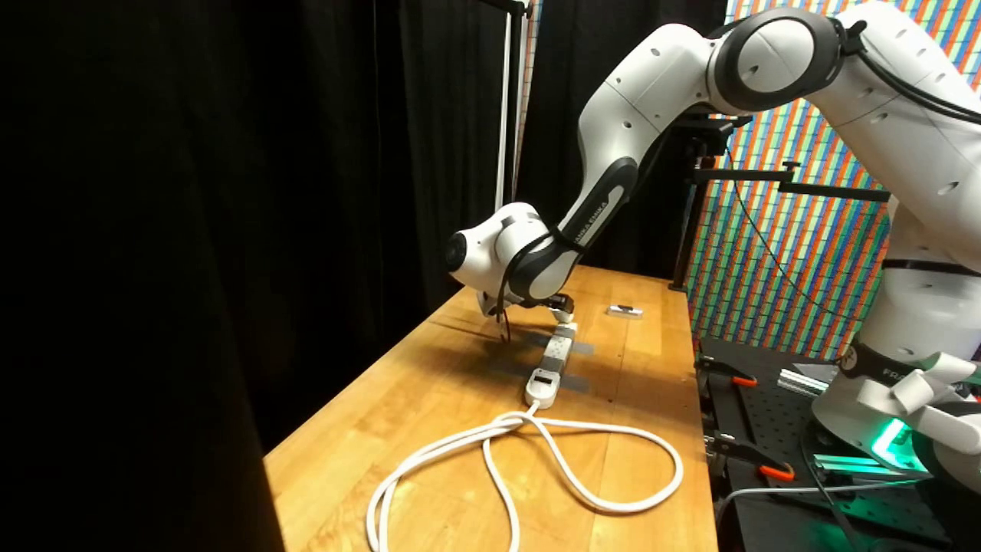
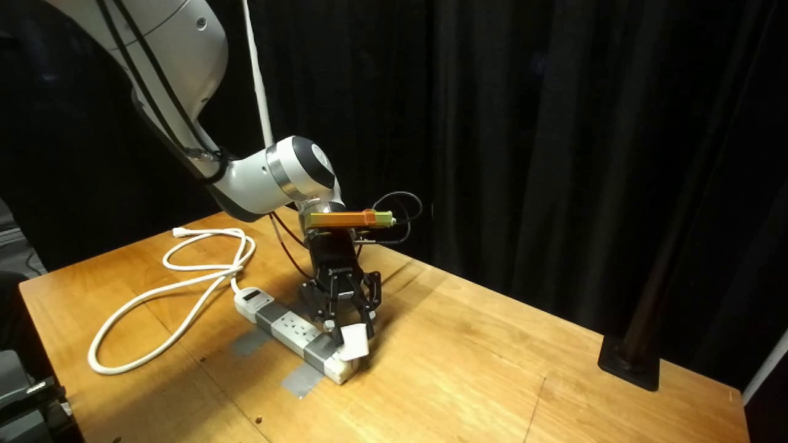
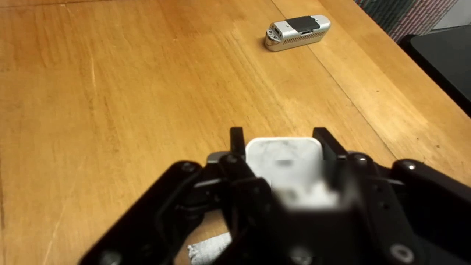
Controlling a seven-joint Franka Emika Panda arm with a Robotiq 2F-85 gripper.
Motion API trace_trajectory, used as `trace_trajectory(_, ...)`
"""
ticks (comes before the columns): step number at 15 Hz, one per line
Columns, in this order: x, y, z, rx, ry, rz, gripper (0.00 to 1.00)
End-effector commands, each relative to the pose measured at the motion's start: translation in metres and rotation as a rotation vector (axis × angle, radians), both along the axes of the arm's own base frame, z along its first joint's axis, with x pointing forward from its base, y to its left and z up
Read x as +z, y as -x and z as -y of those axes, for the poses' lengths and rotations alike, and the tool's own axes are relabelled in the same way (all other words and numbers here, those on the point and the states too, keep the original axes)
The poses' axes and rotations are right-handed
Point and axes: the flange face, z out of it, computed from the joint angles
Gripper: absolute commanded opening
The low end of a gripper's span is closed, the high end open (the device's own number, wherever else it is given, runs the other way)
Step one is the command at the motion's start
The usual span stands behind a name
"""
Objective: Put the block on the adapter
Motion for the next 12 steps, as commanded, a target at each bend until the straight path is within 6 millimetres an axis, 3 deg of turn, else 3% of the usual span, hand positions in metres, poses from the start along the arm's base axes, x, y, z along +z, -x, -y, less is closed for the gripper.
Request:
trace_trajectory(1,0.002,0.009,-0.015,0.022,-0.032,-0.042,0.23)
trace_trajectory(6,0.005,0.008,-0.021,0.021,-0.061,-0.038,0.23)
trace_trajectory(10,0.035,0.001,-0.014,-0.027,-0.139,0.013,0.23)
trace_trajectory(12,0.06,-0.004,-0.004,-0.063,-0.203,0.031,0.23)
